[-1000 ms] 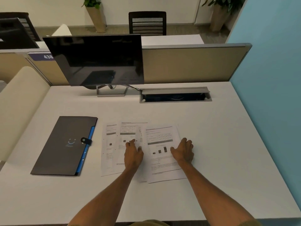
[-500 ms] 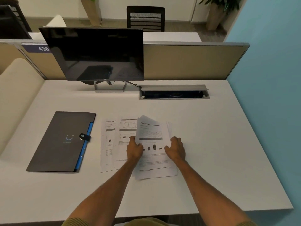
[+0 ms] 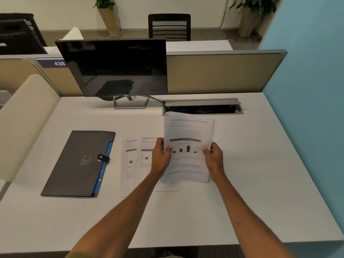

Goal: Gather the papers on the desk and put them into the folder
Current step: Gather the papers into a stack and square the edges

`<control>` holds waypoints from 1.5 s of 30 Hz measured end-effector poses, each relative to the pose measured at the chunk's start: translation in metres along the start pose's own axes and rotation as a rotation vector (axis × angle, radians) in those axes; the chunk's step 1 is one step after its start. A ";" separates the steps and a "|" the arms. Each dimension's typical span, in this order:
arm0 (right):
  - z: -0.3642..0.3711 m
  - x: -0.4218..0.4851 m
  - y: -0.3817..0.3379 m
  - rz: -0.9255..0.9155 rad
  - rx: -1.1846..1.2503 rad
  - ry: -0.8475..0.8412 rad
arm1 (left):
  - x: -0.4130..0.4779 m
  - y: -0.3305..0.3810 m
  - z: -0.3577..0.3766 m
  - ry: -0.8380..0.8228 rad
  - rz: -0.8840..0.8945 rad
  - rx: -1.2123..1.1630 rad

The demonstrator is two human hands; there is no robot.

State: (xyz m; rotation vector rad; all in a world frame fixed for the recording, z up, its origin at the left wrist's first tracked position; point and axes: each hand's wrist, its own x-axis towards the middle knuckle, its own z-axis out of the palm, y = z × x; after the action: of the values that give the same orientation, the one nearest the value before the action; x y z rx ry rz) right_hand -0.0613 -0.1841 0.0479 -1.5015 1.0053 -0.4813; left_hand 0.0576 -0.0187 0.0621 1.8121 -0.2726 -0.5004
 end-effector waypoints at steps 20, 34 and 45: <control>-0.012 -0.019 0.018 -0.121 -0.111 0.007 | -0.003 0.008 0.045 -0.091 0.123 0.176; 0.037 -0.002 0.002 -0.014 -0.209 0.040 | 0.004 -0.012 -0.013 0.075 -0.077 0.196; 0.103 -0.011 0.025 0.166 -0.421 0.003 | 0.009 -0.058 -0.088 0.184 -0.270 0.308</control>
State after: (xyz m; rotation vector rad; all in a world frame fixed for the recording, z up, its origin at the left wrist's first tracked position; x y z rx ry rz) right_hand 0.0058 -0.1128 0.0056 -1.7656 1.2773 -0.1569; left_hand 0.1030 0.0696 0.0251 2.1957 0.0256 -0.4944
